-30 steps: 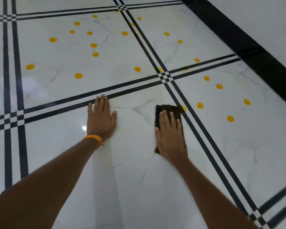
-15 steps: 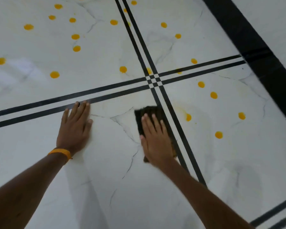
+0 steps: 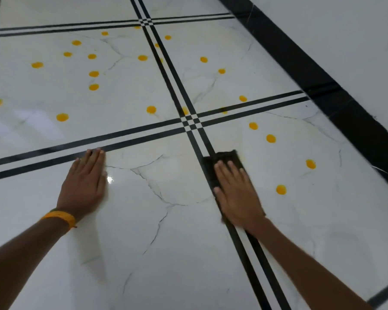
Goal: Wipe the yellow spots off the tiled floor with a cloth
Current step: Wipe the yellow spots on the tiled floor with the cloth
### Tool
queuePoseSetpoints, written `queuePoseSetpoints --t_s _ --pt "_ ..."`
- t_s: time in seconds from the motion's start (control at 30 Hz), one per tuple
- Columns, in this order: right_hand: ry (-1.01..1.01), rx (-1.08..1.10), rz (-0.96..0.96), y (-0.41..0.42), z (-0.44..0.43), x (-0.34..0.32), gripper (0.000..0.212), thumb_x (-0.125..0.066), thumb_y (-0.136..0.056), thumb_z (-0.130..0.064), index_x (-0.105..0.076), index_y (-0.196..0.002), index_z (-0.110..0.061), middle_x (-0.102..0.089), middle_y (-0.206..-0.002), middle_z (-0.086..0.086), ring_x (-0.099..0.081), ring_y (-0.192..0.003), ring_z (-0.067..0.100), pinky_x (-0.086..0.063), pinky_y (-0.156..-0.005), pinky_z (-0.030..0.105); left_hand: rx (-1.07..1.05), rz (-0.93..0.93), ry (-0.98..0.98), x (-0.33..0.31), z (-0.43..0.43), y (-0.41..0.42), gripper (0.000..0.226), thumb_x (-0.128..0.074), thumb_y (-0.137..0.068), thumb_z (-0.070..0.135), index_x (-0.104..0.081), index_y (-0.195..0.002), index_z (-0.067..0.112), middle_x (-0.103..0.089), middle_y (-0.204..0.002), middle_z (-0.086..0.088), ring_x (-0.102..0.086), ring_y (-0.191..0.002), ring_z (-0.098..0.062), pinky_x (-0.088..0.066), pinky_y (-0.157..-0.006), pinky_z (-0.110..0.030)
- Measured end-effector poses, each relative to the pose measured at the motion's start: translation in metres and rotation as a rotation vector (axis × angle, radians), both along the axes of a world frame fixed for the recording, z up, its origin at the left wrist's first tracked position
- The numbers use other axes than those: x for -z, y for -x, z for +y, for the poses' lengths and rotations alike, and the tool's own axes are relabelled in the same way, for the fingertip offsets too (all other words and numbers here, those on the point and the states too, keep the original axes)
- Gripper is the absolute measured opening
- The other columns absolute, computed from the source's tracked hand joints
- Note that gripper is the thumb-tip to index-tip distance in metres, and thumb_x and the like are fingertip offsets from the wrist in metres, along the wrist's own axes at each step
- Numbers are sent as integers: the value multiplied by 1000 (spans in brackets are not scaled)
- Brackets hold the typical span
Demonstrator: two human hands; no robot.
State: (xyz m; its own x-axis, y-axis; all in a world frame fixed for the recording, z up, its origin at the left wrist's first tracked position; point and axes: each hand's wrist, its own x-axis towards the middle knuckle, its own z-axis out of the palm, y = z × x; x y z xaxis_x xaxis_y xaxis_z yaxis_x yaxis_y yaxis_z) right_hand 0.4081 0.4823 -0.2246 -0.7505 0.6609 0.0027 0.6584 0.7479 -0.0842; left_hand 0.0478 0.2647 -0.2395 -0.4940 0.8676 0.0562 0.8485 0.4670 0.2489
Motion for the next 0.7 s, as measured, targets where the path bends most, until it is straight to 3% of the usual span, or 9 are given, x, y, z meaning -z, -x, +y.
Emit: queuePoseSetpoints --t_s 0.07,0.13,0.2,0.3,0.4,0.47,0.53,0.6,0.7 --pt "-6 236 30 4 34 -2 66 -18 -103 -44 -20 -161 -13 -20 -169 4 -15 -156 26 -17 -125 51 -7 -35 -28 -5 19 -20 72 -18 -97 42 -22 -158 5 -17 -167 -11 -10 -155 -27 -7 -126 -44" --pt "-18 282 28 32 22 -5 68 -18 -102 -44 -20 -161 -10 -21 -168 8 -18 -155 30 -18 -125 51 22 -107 -47 -5 46 -55 75 -15 -96 47 -18 -159 6 -10 -167 -8 -5 -156 -23 -4 -126 -41" --pt "-14 64 19 44 -20 -1 65 -24 -103 -41 -19 -161 -13 -19 -169 4 -16 -156 28 -18 -124 50 39 -154 -66 -5 79 -76 77 -12 -96 49 -14 -159 6 -8 -168 -8 -3 -156 -22 -2 -126 -39" --pt "41 -208 7 -7 -40 0 63 -29 -105 -41 -15 -162 -19 -12 -170 -5 -5 -157 18 -14 -126 46 86 -110 -31 -7 109 -84 79 -10 -95 51 -15 -158 3 -13 -167 -13 -7 -156 -26 -6 -126 -43" --pt "22 41 32 -27 10 -2 63 -23 -105 -44 -16 -162 -20 -13 -170 -5 -9 -157 18 -18 -125 48 145 -17 -10 1 109 -83 75 -9 -98 50 -12 -159 6 -11 -168 -10 -6 -156 -23 -6 -127 -44" --pt "11 209 34 7 38 1 65 -16 -104 -45 -13 -162 -16 -12 -170 0 -10 -157 23 -13 -126 49 153 0 -3 8 110 -83 71 -10 -100 48 -8 -160 10 -8 -168 -6 -3 -156 -19 -6 -127 -44" --pt "9 225 45 50 23 -1 66 -17 -104 -44 -13 -162 -14 -13 -170 3 -10 -157 26 -12 -127 48 151 -7 7 8 108 -81 70 -10 -101 49 -6 -160 12 -5 -168 -5 -1 -156 -17 -6 -127 -43" --pt "36 37 48 60 -13 1 64 -22 -105 -42 -13 -162 -15 -13 -170 1 -9 -157 24 -11 -127 47 149 -19 2 7 107 -80 69 -10 -101 49 -5 -160 14 -4 -168 -4 1 -156 -16 -5 -127 -43" --pt "85 -223 26 3 -39 -3 64 -28 -105 -41 -13 -163 -19 -10 -171 -5 -3 -157 17 -9 -127 44 148 -32 1 5 107 -86 69 -12 -101 48 -5 -160 14 -4 -169 -4 1 -156 -16 -5 -127 -42"
